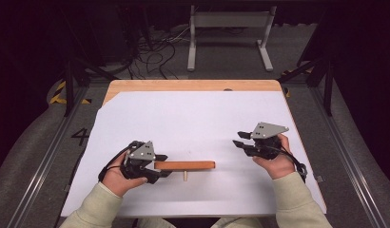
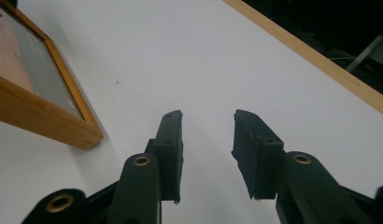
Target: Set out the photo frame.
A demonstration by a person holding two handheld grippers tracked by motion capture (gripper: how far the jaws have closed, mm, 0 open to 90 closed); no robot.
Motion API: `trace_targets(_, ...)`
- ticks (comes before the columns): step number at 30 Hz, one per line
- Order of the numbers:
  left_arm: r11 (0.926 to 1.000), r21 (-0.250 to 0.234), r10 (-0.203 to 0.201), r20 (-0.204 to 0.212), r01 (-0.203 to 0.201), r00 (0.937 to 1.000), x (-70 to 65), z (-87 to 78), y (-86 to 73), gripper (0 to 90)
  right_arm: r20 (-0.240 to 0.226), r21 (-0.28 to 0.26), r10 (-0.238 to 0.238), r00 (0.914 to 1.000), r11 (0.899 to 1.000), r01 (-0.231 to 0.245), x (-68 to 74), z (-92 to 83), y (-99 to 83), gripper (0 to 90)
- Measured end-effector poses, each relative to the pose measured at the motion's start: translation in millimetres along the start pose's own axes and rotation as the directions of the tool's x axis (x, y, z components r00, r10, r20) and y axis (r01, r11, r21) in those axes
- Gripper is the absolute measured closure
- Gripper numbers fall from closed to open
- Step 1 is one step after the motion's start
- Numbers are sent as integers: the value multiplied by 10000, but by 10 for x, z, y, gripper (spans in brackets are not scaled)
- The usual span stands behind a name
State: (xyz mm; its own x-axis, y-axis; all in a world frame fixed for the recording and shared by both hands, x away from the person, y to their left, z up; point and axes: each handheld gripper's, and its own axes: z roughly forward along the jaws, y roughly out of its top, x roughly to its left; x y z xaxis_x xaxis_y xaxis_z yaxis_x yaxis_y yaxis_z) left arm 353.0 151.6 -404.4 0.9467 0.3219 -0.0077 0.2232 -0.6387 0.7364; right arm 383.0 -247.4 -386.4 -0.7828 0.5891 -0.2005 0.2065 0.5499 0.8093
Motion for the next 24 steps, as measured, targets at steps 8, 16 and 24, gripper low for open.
trace_targets(8, 9995, -78, -304, -288, 302, 9991, 31, -200, -139, 391, -301, 330, 15, 9995, 9995, -5, 123, 10, -66, 638)
trace_targets(16, 9964, -589, -590, 229, 603, 9980, 138, -458, -275, 508, -1262, 892, -164, 9919, 9956, 278, 269, 14, -79, 839)
trace_targets(24, 9918, -903, -925, -144, 908, 9956, 190, -527, -293, 653, -1904, 1169, 214, 9815, 9931, 11, 385, 10, -74, 892)
